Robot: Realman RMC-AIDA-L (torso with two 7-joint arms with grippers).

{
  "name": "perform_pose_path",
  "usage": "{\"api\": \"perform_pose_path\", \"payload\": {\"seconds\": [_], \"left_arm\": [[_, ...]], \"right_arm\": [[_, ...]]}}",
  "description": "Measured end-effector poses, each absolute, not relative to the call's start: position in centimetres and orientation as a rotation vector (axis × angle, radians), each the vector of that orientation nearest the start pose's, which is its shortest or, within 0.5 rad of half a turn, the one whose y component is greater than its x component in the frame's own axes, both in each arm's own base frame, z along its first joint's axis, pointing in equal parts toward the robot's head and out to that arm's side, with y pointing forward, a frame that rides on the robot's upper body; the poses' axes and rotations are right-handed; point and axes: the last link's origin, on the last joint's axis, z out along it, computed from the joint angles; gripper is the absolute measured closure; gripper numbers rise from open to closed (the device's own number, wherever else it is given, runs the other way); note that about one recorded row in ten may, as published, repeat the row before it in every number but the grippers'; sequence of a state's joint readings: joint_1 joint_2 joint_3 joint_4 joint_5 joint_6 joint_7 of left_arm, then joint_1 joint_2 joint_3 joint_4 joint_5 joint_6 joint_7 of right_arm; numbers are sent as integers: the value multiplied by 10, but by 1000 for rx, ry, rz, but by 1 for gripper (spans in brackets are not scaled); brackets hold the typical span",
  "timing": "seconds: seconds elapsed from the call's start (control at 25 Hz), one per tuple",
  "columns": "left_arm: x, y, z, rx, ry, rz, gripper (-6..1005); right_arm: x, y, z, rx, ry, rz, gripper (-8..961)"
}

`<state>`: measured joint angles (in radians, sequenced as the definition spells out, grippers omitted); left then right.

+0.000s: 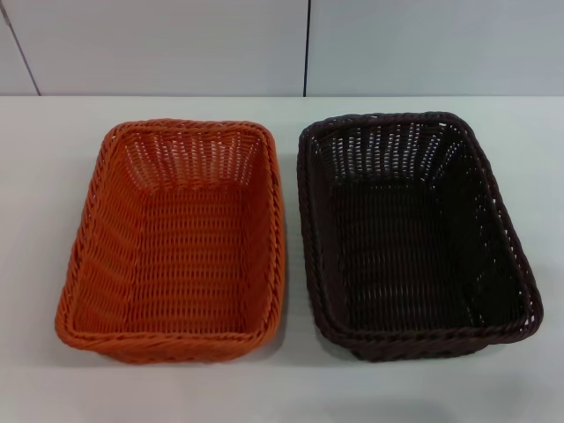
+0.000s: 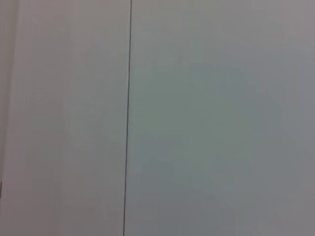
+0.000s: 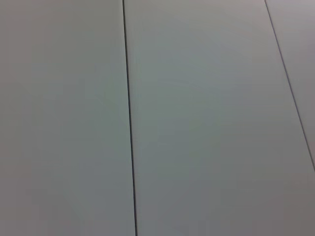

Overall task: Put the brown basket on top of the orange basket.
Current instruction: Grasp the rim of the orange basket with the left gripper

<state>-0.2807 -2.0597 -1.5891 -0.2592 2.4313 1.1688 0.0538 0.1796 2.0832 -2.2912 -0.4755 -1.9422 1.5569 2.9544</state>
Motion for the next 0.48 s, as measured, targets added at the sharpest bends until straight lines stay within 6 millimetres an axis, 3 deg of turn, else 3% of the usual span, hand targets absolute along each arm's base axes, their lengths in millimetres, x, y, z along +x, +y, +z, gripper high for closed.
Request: {"api": "perform_pose_path", "payload": {"seconds": [0.4, 0.48], "left_arm": [[-407, 290, 91, -966, -569, -490, 190], [-401, 303, 84, -1078, -564, -482, 193]], "right_arm": [[328, 260, 38, -1019, 373, 747, 230], [328, 260, 38, -1019, 373, 748, 230]]}}
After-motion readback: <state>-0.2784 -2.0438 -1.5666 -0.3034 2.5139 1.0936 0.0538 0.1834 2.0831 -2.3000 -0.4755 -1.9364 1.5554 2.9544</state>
